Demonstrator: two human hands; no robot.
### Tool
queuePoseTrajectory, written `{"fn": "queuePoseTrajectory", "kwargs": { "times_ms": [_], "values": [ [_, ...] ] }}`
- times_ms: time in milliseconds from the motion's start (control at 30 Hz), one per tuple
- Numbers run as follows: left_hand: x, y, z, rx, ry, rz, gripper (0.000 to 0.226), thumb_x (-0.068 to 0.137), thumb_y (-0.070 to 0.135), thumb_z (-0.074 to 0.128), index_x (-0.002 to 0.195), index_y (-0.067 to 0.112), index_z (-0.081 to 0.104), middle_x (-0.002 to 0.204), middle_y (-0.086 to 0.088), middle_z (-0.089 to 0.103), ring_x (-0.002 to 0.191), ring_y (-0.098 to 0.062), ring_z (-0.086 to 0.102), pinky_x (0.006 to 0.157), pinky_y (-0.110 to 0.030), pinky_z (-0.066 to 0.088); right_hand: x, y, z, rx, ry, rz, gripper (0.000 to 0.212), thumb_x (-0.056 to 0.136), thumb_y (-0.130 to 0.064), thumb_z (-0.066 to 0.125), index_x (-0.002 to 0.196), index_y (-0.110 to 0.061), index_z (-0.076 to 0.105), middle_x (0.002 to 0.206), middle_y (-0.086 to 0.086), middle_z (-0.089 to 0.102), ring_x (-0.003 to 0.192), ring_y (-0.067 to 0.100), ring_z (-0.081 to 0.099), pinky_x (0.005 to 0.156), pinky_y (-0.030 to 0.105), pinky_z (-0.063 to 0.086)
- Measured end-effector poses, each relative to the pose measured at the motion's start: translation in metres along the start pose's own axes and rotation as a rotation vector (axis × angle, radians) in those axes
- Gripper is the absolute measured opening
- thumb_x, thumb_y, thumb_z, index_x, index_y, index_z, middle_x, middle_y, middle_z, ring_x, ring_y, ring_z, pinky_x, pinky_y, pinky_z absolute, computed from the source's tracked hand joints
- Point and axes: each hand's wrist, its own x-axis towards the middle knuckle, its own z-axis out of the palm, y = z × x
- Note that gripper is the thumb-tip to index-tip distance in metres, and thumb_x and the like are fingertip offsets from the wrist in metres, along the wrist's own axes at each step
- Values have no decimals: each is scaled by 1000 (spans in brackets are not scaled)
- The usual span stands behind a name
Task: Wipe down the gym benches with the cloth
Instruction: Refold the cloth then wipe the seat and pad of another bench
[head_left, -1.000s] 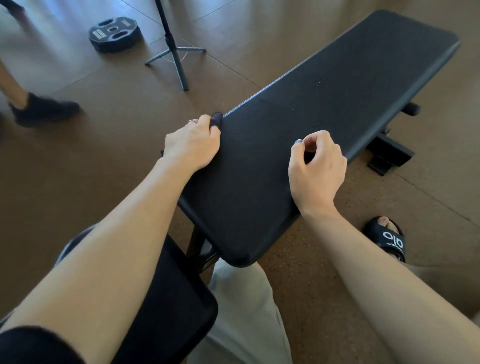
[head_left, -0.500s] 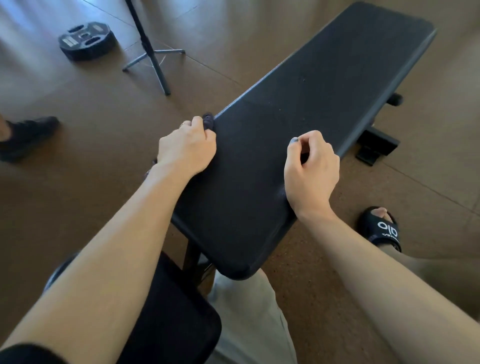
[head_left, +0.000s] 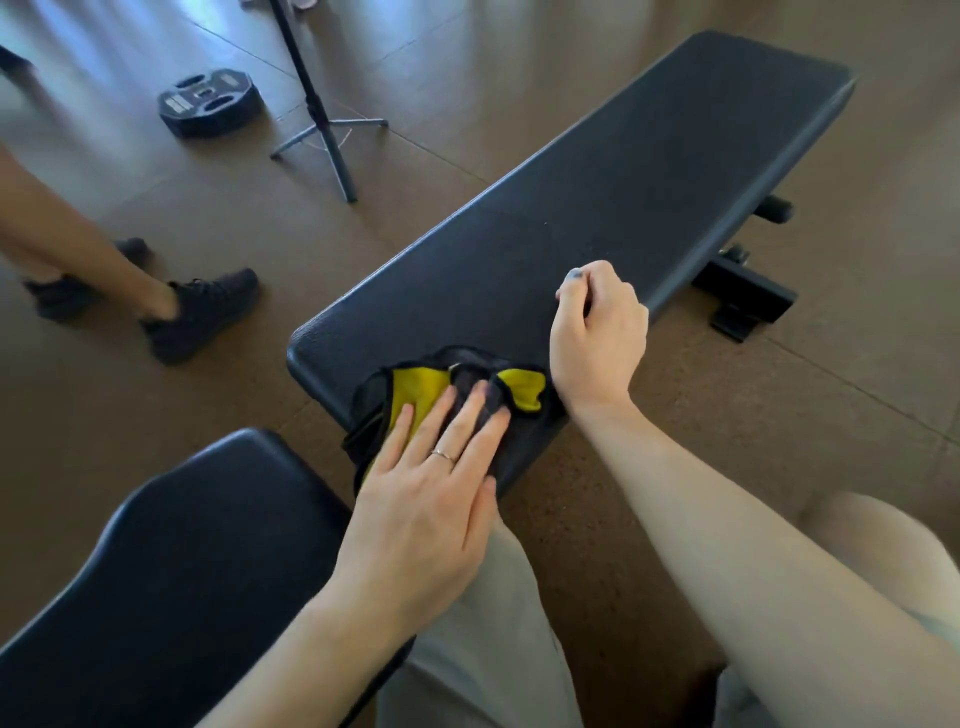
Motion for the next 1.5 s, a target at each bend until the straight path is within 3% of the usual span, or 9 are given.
{"fn": "queuePoseTrajectory", "kwargs": {
  "times_ms": [233,400,533,700,800,1000,1233,1400,1500],
  "values": [
    [55,39,11,150,-25,-42,59,108,42,29,163,21,20,170,-5,14,157,-30,14,124,-54,25,16,28,-28,81,-162,-176,24,102,-29,41,95,-17,60,90,-4,65,79,4,53,71,13,36],
    [137,76,11,154,10,-61,61,109,42,30,164,21,14,172,-4,10,158,-30,10,127,-52,18,83,80,-57,-86,-82,-294,27,102,-23,44,109,-7,65,107,7,68,102,21,59,92,31,42],
    [93,74,6,256,33,-41,62,105,35,44,162,17,26,169,-9,24,154,-32,27,121,-54,32,134,114,-63,-169,-71,-193,36,103,-32,41,118,-9,64,123,7,65,119,24,55,106,30,38],
    [78,72,14,332,37,-68,56,109,28,43,161,11,28,167,-14,25,151,-38,31,118,-57,36,167,118,-53,-282,-39,-212,43,103,-39,33,110,-14,68,121,4,64,116,25,53,101,32,37],
    [125,83,14,283,18,-91,62,106,36,40,160,10,28,167,-15,26,151,-39,32,120,-56,34,174,116,-38,-334,-9,-190,37,100,-41,37,106,-19,67,120,1,63,117,24,54,106,38,32],
    [227,123,23,270,61,-77,63,107,40,40,162,14,22,169,-13,21,154,-35,25,124,-52,27,177,129,-28,-183,96,-225,23,93,-25,44,94,-19,66,107,1,62,104,23,56,97,38,31],
    [139,98,21,430,-32,22,74,103,24,56,164,20,15,171,-14,8,155,-39,21,123,-57,26,177,128,-31,-157,88,-242,23,93,-24,44,93,-18,66,107,2,63,104,24,58,98,38,31],
    [128,95,13,395,-55,8,55,109,44,31,162,32,24,171,-10,14,155,-37,23,123,-57,25,175,127,-31,-146,67,-221,27,93,-27,41,96,-18,66,112,2,63,109,24,57,103,40,33],
    [176,104,16,349,-9,62,51,110,41,33,160,39,27,171,-7,17,154,-35,23,124,-54,25,174,129,-29,-175,97,-239,22,93,-24,44,95,-18,66,110,3,63,107,24,57,100,40,34]
  ]
}}
